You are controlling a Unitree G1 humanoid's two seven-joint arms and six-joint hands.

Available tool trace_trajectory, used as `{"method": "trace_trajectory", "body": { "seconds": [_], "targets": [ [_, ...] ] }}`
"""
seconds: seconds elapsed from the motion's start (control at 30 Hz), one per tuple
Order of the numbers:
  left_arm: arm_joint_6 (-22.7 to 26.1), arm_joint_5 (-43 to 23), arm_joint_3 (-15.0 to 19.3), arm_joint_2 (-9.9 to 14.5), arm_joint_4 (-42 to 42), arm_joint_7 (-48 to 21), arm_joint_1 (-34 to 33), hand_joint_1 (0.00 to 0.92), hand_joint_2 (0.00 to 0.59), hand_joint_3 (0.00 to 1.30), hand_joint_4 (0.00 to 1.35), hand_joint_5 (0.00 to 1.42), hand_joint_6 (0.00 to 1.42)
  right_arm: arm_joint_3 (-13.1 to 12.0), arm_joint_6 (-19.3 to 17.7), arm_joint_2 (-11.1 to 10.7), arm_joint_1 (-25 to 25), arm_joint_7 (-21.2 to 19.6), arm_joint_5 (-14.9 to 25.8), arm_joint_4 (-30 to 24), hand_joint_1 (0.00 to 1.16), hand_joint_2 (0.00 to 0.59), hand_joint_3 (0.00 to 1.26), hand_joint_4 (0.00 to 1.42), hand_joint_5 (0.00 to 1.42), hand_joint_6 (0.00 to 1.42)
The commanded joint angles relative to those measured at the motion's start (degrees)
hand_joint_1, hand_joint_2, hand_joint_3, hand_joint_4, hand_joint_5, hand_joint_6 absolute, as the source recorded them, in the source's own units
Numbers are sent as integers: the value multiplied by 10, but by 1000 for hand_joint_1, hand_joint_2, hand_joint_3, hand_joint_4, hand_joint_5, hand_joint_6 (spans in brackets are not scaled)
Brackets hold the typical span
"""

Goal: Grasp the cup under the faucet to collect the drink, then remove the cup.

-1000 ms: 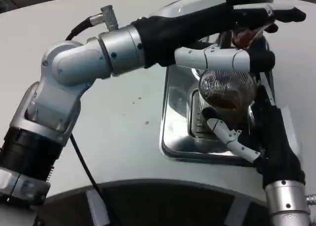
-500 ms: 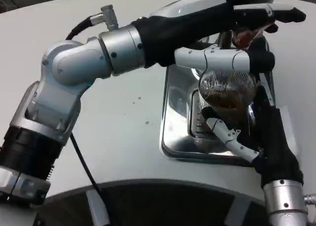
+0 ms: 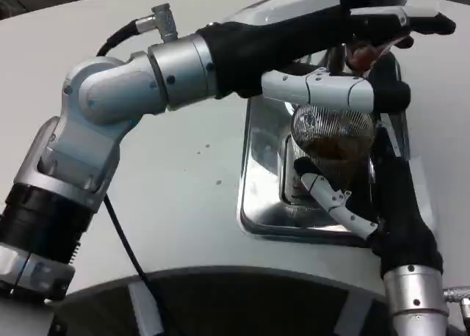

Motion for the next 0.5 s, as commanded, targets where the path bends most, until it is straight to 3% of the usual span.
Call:
{"method": "trace_trajectory", "body": {
  "seconds": [0.03, 0.5],
  "targets": [
    [-5, 20, -17, 4, 13, -20, 7, 8, 95, 148, 83, 136, 160, 4, 8, 5, 3, -9, -3, 8, 682, 235, 46, 109, 158, 0],
    [-7, 20, -14, 6, 18, -17, 12, 3, 87, 150, 93, 136, 160, 10, 1, 7, -4, -36, -10, 24, 680, 236, 95, 153, 185, 0]
  ]
}}
